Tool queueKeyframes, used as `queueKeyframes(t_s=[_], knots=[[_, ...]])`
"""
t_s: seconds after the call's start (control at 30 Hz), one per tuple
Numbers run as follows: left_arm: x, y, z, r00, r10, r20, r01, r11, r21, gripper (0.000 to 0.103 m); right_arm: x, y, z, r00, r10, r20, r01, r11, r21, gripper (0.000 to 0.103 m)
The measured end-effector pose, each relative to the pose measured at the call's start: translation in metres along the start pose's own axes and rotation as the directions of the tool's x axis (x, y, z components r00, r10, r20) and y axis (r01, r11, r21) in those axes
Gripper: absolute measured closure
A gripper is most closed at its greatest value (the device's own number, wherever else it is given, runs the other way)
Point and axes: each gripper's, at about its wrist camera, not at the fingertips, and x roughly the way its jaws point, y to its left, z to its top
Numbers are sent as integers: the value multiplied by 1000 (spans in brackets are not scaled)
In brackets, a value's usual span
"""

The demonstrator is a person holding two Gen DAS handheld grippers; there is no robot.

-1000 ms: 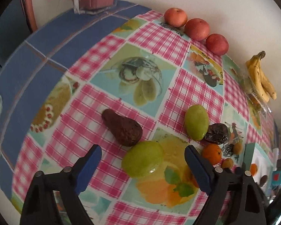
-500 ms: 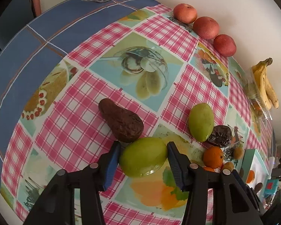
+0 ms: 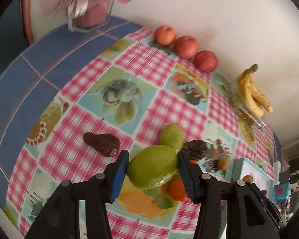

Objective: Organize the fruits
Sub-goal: 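Grasp the large green fruit with the left tool while the right tool grasps the small tan fruit, then carry the green fruit into the tray with the left tool while the right tool places the tan fruit there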

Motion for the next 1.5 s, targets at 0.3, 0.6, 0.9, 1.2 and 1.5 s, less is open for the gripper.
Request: queueKeyframes(t_s=[0.3, 0.6, 0.9, 1.2, 1.5], knots=[[-21, -45, -9, 998, -34, 48, 29, 993, 111, 50, -30, -38, 1, 999, -7, 40, 3, 994, 107, 80], [-10, -96, -33, 996, -89, -25, 92, 975, 203, 50, -47, -99, -2, 995, -87, 54, 73, 972, 223, 80], [-7, -157, -70, 986, -140, -90, 162, 929, 333, 50, -57, -184, -21, 972, -235, 4, 215, 896, 388, 80], [13, -211, -120, 969, -143, -203, 223, 860, 459, 50, -73, -238, -39, 956, -293, -20, 264, 824, 501, 80], [33, -240, -161, 969, -67, -237, 196, 792, 578, 50, -71, -250, -45, 951, -303, -59, 288, 803, 522, 80]])
